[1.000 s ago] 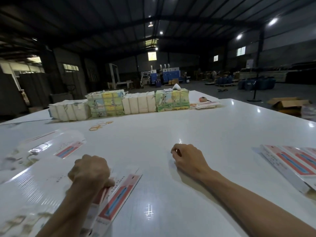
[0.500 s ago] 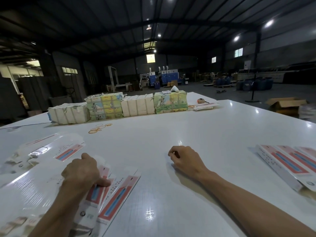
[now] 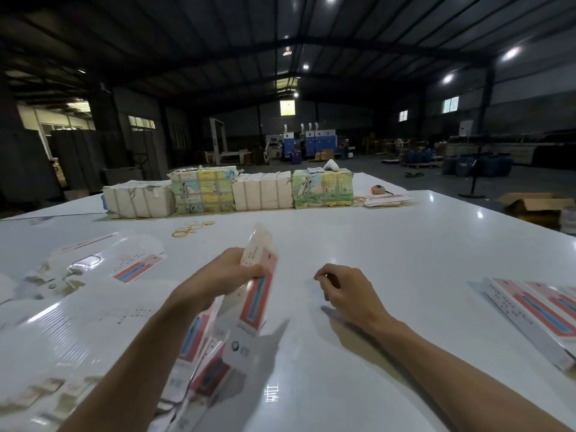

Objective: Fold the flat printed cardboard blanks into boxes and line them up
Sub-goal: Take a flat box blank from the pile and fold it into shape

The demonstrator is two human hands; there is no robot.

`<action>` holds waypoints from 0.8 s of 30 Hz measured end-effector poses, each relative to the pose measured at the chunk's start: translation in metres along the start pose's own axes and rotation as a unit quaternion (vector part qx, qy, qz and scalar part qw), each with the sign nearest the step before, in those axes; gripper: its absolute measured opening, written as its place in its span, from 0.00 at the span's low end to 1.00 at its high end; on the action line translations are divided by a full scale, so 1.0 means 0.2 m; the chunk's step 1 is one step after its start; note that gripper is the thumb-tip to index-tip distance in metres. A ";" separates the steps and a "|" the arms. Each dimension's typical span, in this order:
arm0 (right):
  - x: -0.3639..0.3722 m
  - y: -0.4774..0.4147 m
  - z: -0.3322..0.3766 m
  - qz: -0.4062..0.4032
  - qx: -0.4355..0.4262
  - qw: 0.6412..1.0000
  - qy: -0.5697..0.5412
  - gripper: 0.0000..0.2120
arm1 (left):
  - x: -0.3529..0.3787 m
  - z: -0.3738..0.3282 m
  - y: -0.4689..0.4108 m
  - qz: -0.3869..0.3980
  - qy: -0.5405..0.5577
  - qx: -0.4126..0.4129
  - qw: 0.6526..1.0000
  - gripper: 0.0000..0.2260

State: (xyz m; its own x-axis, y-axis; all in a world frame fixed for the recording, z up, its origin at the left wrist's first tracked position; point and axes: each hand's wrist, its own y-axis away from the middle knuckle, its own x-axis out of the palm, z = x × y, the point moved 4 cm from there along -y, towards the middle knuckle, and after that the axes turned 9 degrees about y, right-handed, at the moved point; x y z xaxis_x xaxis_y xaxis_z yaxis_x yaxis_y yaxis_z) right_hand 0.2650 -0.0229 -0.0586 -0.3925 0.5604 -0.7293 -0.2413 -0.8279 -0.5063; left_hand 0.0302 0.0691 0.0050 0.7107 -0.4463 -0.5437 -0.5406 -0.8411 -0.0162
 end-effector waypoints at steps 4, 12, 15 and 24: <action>-0.06 -0.02 0.00 -0.096 -0.007 0.993 -0.071 0.09 | 0.27 -0.07 -0.09 0.120 0.264 -0.016 0.957 0.13; -0.08 -0.03 0.00 -0.081 -0.029 0.995 -0.059 0.15 | 0.61 0.06 -0.12 0.164 0.376 0.009 0.912 0.21; -0.04 -0.02 0.00 -0.046 -0.044 0.998 -0.029 0.15 | 0.62 0.07 -0.11 0.168 0.435 0.002 0.885 0.27; -0.09 -0.07 0.02 -0.021 0.028 0.981 -0.192 0.07 | 0.62 0.06 -0.07 0.190 0.452 -0.003 0.872 0.33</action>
State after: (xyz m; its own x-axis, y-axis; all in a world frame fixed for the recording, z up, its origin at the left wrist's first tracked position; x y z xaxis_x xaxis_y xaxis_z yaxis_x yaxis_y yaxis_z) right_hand 0.2722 -0.0212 -0.0376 -0.6842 0.5524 -0.4761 -0.3085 -0.8108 -0.4974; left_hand 0.1201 0.0302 -0.0722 0.5463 -0.7497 0.3736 -0.8142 -0.5800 0.0266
